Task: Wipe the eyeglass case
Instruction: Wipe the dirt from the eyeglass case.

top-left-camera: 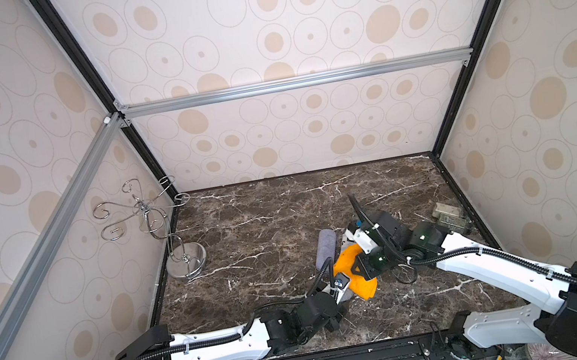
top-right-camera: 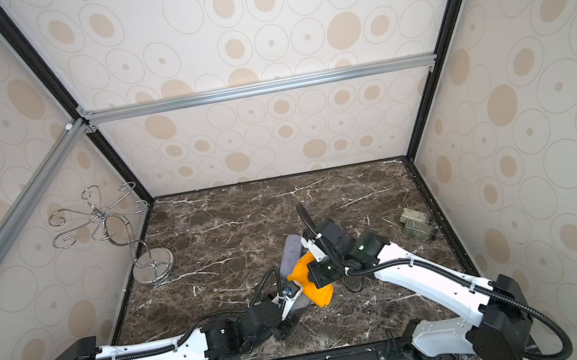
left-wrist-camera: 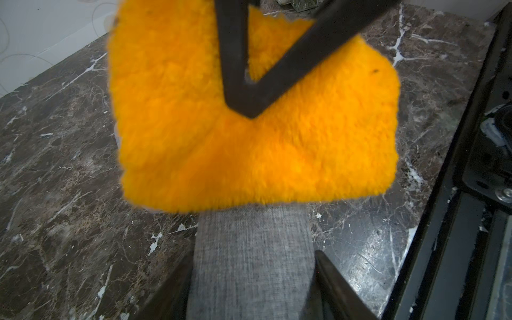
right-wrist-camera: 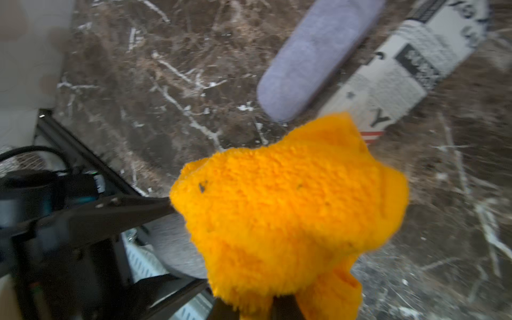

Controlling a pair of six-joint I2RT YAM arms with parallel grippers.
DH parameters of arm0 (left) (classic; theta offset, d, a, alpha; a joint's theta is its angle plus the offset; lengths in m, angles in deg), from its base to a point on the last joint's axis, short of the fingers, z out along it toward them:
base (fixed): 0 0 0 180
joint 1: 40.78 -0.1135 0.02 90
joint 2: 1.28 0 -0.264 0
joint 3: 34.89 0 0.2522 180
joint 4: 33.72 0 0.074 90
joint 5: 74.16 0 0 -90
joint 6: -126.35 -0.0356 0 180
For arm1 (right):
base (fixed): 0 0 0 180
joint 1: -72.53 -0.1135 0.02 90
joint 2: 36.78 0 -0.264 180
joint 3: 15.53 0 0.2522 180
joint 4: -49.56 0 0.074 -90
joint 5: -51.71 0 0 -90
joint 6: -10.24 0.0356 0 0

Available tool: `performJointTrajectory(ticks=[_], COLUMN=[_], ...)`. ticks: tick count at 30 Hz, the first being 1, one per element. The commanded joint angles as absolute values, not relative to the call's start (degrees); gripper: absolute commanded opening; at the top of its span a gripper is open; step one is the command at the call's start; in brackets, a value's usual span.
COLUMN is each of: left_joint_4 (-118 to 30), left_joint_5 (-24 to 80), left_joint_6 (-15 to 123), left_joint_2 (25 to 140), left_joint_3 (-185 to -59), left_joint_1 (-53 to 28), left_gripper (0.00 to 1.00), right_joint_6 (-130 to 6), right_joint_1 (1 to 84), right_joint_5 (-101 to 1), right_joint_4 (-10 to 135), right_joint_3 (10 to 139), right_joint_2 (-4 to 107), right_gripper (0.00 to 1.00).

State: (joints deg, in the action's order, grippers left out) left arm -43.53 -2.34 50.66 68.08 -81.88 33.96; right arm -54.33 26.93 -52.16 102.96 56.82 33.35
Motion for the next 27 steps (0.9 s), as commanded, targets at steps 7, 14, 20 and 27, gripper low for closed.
performJointTrajectory(ticks=[7, 14, 20, 27], left_joint_4=[-39.3, -39.0, -37.7, -36.6], left_joint_5=[-3.3, -3.8, -4.1, -3.7], left_joint_6=[52.3, 52.8, 53.2, 54.1], left_joint_2=[65.6, 63.7, 65.3, 65.6], left_joint_3=[-82.3, -81.2, -81.6, -81.0], left_joint_1=[34.2, 33.9, 33.8, 33.9], left_gripper=[0.39, 0.39, 0.39, 0.39], right_joint_6=[-51.7, -51.0, -54.9, -53.8], right_joint_1=[26.1, 30.8, 27.3, 23.8], right_joint_5=[-45.0, -38.6, -53.8, -54.3], right_joint_4=[103.8, 108.1, 100.8, 97.0], right_joint_3=[55.2, 52.5, 53.1, 52.1], right_joint_2=[33.4, 30.5, 31.3, 32.0], right_gripper=[0.0, 0.0, 0.0, 0.0])
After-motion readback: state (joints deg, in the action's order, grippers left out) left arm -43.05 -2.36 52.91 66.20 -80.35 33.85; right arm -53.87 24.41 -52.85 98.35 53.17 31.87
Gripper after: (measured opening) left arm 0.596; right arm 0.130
